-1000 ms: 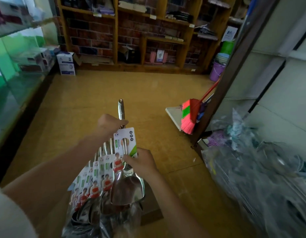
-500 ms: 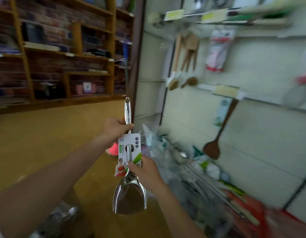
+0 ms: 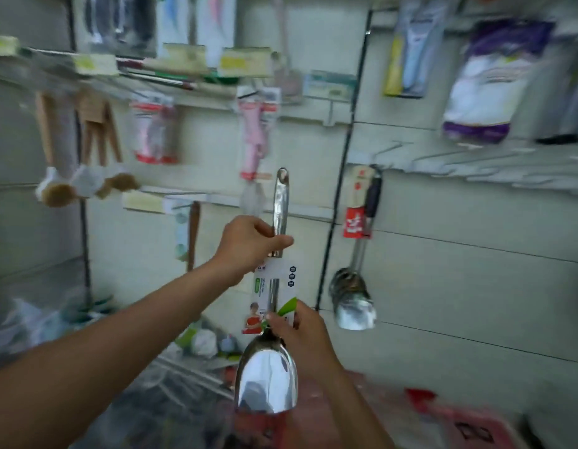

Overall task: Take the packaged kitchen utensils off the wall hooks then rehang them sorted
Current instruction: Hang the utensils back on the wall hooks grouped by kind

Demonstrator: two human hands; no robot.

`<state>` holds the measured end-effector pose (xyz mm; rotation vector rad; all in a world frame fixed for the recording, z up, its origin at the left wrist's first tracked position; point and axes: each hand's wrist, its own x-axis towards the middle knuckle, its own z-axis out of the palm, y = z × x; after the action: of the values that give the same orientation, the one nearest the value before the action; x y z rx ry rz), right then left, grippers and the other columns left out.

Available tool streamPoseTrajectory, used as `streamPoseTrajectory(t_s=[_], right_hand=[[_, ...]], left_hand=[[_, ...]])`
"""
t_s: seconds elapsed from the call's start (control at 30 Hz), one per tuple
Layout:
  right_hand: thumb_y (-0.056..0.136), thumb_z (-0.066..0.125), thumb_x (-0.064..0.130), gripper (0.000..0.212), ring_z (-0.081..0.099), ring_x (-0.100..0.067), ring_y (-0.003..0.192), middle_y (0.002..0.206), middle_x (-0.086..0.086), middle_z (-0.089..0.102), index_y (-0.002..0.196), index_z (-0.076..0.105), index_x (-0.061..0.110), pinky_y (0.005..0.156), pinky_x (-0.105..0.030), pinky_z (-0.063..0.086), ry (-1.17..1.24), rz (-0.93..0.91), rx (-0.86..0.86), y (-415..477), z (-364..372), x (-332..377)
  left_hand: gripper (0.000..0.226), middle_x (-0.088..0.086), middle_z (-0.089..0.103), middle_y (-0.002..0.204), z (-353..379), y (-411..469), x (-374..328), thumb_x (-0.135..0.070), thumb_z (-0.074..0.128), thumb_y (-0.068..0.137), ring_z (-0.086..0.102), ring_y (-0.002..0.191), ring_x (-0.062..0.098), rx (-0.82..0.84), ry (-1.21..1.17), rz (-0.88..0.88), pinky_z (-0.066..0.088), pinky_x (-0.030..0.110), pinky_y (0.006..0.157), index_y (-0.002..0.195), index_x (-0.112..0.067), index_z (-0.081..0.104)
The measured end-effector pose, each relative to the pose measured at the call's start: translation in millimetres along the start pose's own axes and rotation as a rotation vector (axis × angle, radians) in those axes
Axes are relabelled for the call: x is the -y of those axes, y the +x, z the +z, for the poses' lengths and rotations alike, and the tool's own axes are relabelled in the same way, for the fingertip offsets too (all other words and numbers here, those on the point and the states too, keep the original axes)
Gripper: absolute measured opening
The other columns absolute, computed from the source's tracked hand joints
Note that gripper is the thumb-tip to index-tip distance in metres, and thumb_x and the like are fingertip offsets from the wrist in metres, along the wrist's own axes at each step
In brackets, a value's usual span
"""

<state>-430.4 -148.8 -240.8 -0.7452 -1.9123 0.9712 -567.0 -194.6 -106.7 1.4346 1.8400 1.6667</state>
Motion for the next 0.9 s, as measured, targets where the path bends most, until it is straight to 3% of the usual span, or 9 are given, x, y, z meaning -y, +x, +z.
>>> streamPoseTrajectory(t_s=[0.1,0.23,0.37,0.47,0.63,0.77,0.83,0.9], right_hand=[[0.093,0.069,0.019,0.024,0.055,0.004,0.057,0.058,0.021,0.059,0.077,0.057,0.006,0.057,-0.011,0.039,-0.015,0.018,-0.07,-4.3,-63.7,-8.8],[0.095,0.067,0.017,0.019,0.061,0.006,0.065,0.068,0.023,0.066,0.078,0.059,0.021,0.061,-0.009,0.042,-0.055,0.02,-0.162,-9.9,-130.3,-20.6],[0.094,0.068,0.021,0.016,0.067,0.0,0.074,0.081,0.015,0.073,0.085,0.063,0.009,0.066,-0.014,0.048,-0.067,0.018,-0.243,-10.0,-183.6,-35.3],[0.095,0.068,0.022,0.011,0.071,-0.009,0.086,0.092,0.007,0.075,0.091,0.067,0.011,0.073,-0.022,0.055,-0.051,0.015,-0.291,-8.6,-214.6,-44.2],[0.094,0.068,0.021,0.003,0.072,-0.012,0.082,0.087,0.006,0.075,0.091,0.068,0.02,0.07,-0.022,0.054,-0.027,0.034,-0.321,-3.2,-241.0,-53.4],[0.094,0.069,0.022,0.004,0.073,-0.013,0.083,0.09,0.004,0.076,0.095,0.068,0.018,0.071,-0.026,0.058,-0.018,0.05,-0.308,-0.8,-238.8,-60.9],[0.093,0.07,0.024,0.01,0.073,-0.016,0.081,0.086,0.001,0.075,0.088,0.066,0.016,0.072,-0.032,0.06,-0.017,0.039,-0.322,0.4,-236.1,-62.2],[0.092,0.07,0.023,0.016,0.073,-0.017,0.077,0.082,-0.002,0.075,0.085,0.064,0.01,0.067,-0.029,0.058,0.001,0.028,-0.332,1.7,-233.9,-63.6]], left_hand=[[0.036,0.008,0.065,0.074,59.2,4.2,-36.4,-0.03,0.086,0.072,0.06,0.065,0.016,0.082,-0.035,0.078,0.052,0.026,0.05,0.079,-0.002,0.065],[0.04,0.012,0.067,0.079,126.4,9.2,-72.4,-0.032,0.086,0.073,0.06,0.065,0.015,0.153,-0.054,0.13,0.05,0.026,0.054,0.084,0.001,0.067],[0.032,0.004,0.065,0.073,182.9,12.7,-100.4,-0.033,0.085,0.074,0.06,0.064,0.012,0.202,-0.051,0.196,0.051,0.027,0.06,0.075,-0.008,0.065],[0.028,-0.001,0.062,0.066,213.8,17.9,-115.5,-0.032,0.085,0.075,0.058,0.061,0.011,0.229,-0.05,0.237,0.05,0.028,0.061,0.069,-0.015,0.063],[0.028,-0.002,0.063,0.071,237.3,27.7,-119.4,-0.034,0.084,0.074,0.062,0.068,0.014,0.213,-0.061,0.243,0.055,0.032,0.062,0.073,-0.02,0.061],[0.028,-0.004,0.065,0.074,238.2,23.3,-110.9,-0.036,0.084,0.074,0.062,0.065,0.005,0.205,-0.076,0.273,0.046,0.012,0.051,0.078,-0.022,0.06],[0.028,-0.004,0.066,0.073,239.1,20.9,-109.8,-0.035,0.084,0.074,0.062,0.061,0.001,0.207,-0.072,0.312,0.045,0.009,0.049,0.079,-0.021,0.061],[0.027,-0.006,0.065,0.072,240.5,21.9,-109.7,-0.035,0.084,0.074,0.062,0.059,-0.001,0.202,-0.052,0.341,0.044,0.008,0.05,0.079,-0.021,0.061]])
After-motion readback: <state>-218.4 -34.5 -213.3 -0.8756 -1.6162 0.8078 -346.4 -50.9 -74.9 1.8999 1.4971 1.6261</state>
